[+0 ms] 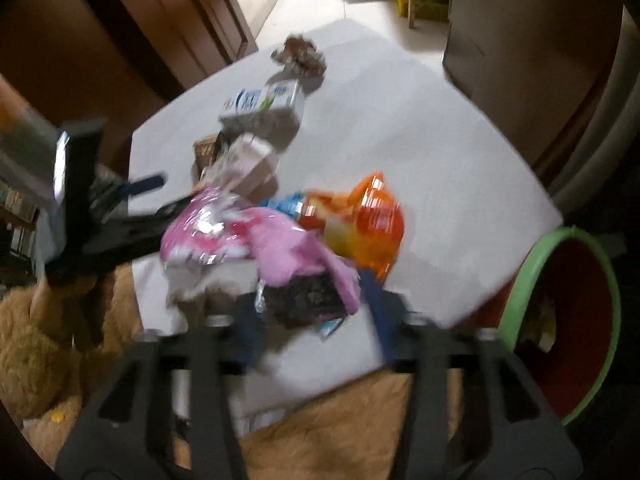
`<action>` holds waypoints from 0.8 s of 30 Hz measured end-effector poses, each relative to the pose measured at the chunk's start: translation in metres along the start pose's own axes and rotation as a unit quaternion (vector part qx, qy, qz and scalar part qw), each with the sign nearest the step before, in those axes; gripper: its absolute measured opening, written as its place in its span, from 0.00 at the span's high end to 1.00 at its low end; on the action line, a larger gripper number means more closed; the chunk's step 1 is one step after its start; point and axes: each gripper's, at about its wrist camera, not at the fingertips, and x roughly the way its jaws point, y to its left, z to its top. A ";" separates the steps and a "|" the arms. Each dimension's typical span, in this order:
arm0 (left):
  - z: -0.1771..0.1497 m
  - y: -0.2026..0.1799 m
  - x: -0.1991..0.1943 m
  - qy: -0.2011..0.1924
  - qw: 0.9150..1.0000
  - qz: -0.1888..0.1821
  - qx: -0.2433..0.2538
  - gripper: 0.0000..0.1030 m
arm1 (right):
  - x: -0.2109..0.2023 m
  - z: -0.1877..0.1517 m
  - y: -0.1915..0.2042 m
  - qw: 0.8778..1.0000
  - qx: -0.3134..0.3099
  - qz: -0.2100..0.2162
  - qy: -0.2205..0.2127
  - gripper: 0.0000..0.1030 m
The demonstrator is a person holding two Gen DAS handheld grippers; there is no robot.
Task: Collect trash
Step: 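Lift the Pocky wrapper and pink bag in both tools toward the green bin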
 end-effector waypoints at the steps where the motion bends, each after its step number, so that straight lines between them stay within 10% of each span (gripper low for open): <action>1: 0.003 -0.004 0.005 0.003 1.000 0.002 0.005 0.32 | 0.004 -0.006 0.003 1.000 -0.005 0.006 0.008 0.32; 7: 0.008 -0.024 0.030 0.031 0.999 -0.005 0.043 0.22 | 0.010 -0.027 0.006 1.000 0.018 0.006 0.015 0.22; 12: 0.002 -0.023 0.032 0.042 0.996 -0.079 0.016 0.66 | 0.004 -0.022 0.007 1.000 -0.007 -0.016 -0.003 0.22; 20: 0.007 -0.010 -0.034 -0.036 0.998 -0.058 -0.003 0.73 | 0.043 -0.017 0.012 0.998 -0.056 -0.024 0.029 0.22; 24: 0.016 0.001 -0.073 -0.084 0.995 -0.042 -0.021 0.73 | 0.059 -0.021 0.013 0.998 -0.047 -0.017 0.030 0.54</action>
